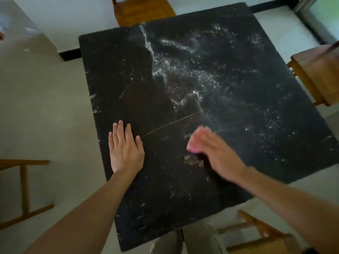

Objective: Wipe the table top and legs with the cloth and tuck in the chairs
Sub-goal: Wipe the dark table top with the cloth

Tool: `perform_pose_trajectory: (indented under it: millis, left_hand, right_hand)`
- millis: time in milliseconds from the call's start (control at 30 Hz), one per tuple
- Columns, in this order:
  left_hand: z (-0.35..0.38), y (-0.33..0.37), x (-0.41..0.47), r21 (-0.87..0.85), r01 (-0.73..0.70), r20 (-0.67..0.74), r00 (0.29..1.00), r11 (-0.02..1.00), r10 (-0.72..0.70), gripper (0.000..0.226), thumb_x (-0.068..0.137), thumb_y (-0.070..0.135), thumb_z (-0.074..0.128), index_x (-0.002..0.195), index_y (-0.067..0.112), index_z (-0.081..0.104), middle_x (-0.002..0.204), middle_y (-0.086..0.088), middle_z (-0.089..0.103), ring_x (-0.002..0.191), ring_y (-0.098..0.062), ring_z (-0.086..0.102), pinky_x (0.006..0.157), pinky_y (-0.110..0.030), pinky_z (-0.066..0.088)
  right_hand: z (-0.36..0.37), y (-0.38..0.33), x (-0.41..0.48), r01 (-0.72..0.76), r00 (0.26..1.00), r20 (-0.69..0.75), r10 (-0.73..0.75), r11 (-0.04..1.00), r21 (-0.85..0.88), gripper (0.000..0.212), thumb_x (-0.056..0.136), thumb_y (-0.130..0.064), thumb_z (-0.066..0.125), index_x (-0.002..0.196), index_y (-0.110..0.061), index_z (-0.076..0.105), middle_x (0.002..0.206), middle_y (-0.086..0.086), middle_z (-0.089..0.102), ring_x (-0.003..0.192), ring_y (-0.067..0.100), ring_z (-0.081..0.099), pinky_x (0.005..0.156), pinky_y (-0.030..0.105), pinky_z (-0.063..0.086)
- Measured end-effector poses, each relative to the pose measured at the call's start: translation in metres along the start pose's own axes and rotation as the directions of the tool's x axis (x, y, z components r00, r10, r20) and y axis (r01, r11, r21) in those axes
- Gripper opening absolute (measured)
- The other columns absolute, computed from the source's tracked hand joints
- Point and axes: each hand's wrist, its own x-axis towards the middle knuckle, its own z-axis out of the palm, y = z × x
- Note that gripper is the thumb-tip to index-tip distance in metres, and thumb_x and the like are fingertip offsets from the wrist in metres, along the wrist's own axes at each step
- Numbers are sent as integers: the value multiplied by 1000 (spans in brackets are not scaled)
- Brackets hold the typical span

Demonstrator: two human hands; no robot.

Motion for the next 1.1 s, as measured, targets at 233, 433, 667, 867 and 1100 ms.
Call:
perform_pose_trajectory:
  millis: [233,433,667,867,1100]
  left_hand:
    - [-5,1,-1,-15,6,23,1000,1000,-5,52,101,30,29,147,7,29,158,-11,16,147,-25,6,121,-41,6]
    - [-6,2,0,-13,-3,16,1000,1000,3,52,101,32,28,147,8,28,159,-11,16,148,-24,5,120,-39,3]
    - [-2,-1,1,11,-6,-17,1000,1000,6,51,100,32,26,144,8,36,156,-10,24,147,-25,13,118,-37,6]
    - [-3,-1,1,59,-3,22,1000,998,1,55,97,35,24,139,7,45,152,-13,33,144,-26,22,117,-40,14]
    - [-6,5,17,80,18,19,1000,997,-19,58,98,43,20,139,10,46,153,-11,32,145,-24,17,119,-40,9]
  right_hand:
    - [-29,1,45,-276,940,-218,264,961,-26,72,86,20,35,147,-18,41,156,-3,32,147,14,23,122,37,17]
    - [27,-41,-4,284,953,148,-265,949,-134,74,89,-1,57,152,-25,26,162,1,20,151,21,10,121,41,15]
    - [-56,41,190,-236,958,-182,224,971,-45,46,96,5,42,131,-22,55,139,4,54,132,24,47,110,49,39]
    - [0,-9,90,436,896,133,-424,897,-76,49,90,3,43,135,-11,55,147,8,47,145,26,30,119,43,24]
    - [-63,69,291,31,999,22,-30,997,-76,52,90,12,45,128,-21,58,141,2,51,137,20,39,119,42,25]
